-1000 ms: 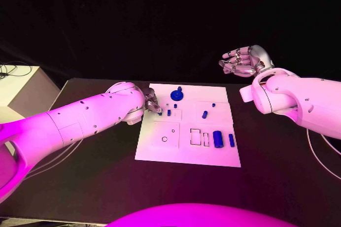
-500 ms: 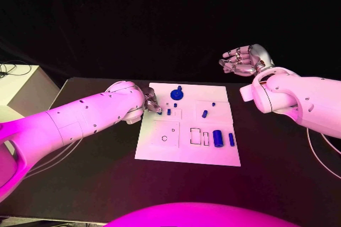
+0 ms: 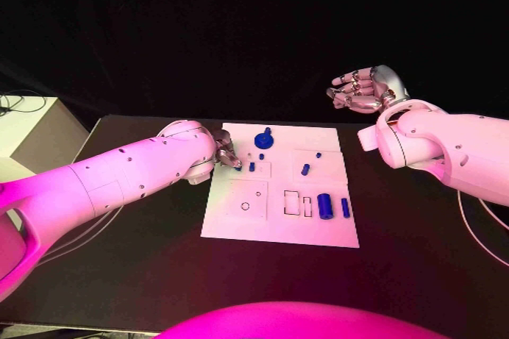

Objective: Assemble the parts on the task board

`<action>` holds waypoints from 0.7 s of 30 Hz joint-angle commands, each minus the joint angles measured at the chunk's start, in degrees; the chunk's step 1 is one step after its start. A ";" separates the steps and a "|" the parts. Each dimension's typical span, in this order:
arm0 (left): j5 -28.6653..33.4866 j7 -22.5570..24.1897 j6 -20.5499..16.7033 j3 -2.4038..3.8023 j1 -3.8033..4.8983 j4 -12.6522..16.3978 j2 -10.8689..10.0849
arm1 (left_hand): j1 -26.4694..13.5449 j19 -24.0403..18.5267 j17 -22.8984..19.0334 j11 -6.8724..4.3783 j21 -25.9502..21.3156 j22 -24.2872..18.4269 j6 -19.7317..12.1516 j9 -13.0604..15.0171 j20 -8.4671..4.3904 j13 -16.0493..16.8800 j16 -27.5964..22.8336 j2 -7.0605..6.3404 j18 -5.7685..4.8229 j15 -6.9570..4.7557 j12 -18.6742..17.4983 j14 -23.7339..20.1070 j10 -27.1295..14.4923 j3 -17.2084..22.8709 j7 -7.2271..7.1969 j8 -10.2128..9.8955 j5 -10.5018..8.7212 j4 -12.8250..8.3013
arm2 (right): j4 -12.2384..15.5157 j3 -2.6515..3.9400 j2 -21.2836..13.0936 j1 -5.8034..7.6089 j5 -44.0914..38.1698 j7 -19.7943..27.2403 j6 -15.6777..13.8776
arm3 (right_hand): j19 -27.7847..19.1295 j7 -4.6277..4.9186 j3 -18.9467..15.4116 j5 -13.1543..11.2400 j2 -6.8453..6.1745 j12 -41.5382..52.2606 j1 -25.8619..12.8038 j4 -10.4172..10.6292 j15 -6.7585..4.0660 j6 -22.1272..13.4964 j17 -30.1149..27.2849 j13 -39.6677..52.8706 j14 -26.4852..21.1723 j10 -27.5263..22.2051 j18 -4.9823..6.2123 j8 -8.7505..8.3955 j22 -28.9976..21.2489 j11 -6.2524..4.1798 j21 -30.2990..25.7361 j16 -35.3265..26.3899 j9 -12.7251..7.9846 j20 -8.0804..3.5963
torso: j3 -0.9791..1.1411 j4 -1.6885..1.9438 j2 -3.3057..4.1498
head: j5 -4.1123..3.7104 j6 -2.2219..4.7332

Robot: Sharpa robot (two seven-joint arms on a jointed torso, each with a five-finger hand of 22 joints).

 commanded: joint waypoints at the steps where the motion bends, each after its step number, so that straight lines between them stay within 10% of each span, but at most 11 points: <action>1: -0.45 -0.39 2.57 -0.13 -0.17 -0.32 0.41 | -0.12 0.19 15.10 -0.01 0.25 1.80 0.66 8.54 0.01 0.06 0.19 0.60 -0.73 -0.55 0.16 5.96 0.30 8.86 -0.29 0.21 0.33 -8.82 | 0.11 0.01 -0.02 -0.01 -0.20 0.37 0.72 | -0.34 0.63 0.24 0.38 -0.09 -0.24 -0.41 -0.13 0.26 -0.11 -0.05 -0.04 -0.04 -0.42 0.80 -0.20 -0.05 0.11 0.01 -0.25 -0.08 -0.14 | 0.04 -0.01 0.01 | -0.03 -0.11; 21: 0.53 -0.33 3.98 -0.39 -0.51 -1.91 2.48 | -1.58 0.15 15.10 -0.12 0.18 1.78 0.81 8.80 0.02 0.32 0.19 0.56 -0.74 -0.56 0.31 5.96 0.85 7.82 -0.52 0.39 -0.15 -8.16 | 0.22 0.01 -0.05 -0.01 -0.20 0.38 0.68 | -0.37 0.64 0.22 0.40 -0.08 -0.27 -0.43 -0.14 0.27 -0.11 -0.13 -0.04 -0.03 -0.44 0.80 -0.22 -0.18 0.13 0.02 -0.34 -0.09 -0.12 | 0.04 0.01 -0.01 | -0.37 -0.39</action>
